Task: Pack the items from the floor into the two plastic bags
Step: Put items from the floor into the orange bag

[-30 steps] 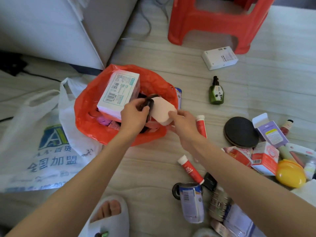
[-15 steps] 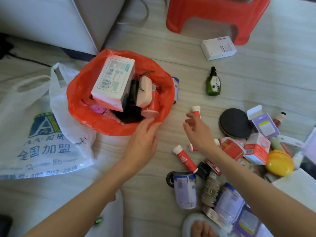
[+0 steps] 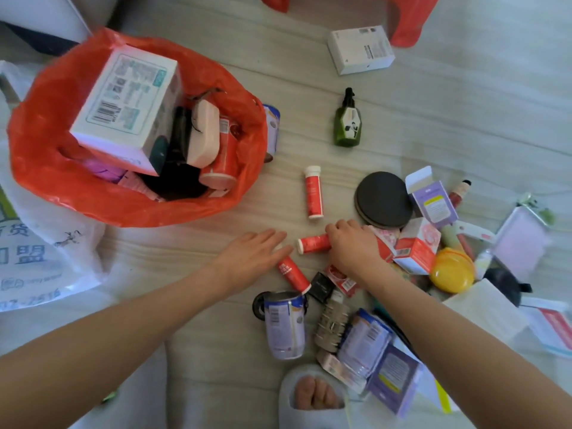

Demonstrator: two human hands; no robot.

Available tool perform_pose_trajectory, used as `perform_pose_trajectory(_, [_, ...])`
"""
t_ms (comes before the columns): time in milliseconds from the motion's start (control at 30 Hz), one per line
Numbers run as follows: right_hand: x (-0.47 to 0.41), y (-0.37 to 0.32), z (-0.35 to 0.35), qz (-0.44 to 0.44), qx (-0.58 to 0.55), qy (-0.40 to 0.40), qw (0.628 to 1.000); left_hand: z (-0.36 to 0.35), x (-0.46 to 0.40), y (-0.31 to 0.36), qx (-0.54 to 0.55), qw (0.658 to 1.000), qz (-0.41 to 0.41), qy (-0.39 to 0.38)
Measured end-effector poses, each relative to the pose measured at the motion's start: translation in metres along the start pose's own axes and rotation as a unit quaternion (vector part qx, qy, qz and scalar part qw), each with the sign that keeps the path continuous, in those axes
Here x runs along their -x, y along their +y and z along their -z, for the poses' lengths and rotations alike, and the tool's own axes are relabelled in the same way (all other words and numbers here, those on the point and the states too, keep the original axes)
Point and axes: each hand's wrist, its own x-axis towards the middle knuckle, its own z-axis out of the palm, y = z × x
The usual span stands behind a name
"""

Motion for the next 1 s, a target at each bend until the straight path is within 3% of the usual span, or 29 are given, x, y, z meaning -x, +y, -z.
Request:
perform_pose_trajectory(267, [-0.008, 0.002, -0.006, 0.008, -0.001, -0.008, 1.0, -0.029, 0.001, -0.009, 0.0, 0.998, -0.019, 0.064])
perform_pose_trajectory(400, [-0.003, -0.002, -0.008, 0.012, -0.128, 0.042, 0.991, -0.018, 0.013, -0.008, 0.122, 0.988, 0.024, 0.096])
perform_pose_trajectory(467, [0.001, -0.009, 0.002, -0.023, -0.283, 0.05, 0.957, -0.003, 0.022, -0.004, 0.212, 0.964, 0.068, 0.142])
perform_pose_trajectory(567, [0.004, -0.023, 0.025, -0.082, -0.473, 0.053, 0.876, 0.023, 0.039, -0.009, 0.285, 0.917, 0.145, 0.24])
perform_pose_trajectory(667, [0.007, -0.041, 0.05, -0.072, -0.562, 0.092, 0.819, 0.046, 0.062, -0.024, 0.269, 0.886, 0.198, 0.323])
perform_pose_trajectory(867, [-0.001, -0.088, 0.095, -0.011, -0.65, 0.165, 0.742, 0.072, 0.111, -0.058, 0.187, 0.828, 0.307, 0.43])
perform_pose_trajectory(933, [-0.009, -0.105, 0.102, 0.01, -0.631, 0.174, 0.756, 0.071, 0.124, -0.074, 0.155, 0.818, 0.343, 0.435])
perform_pose_trajectory(1000, [-0.019, -0.119, 0.109, 0.037, -0.575, 0.176, 0.798, 0.066, 0.131, -0.092, 0.132, 0.822, 0.363, 0.418])
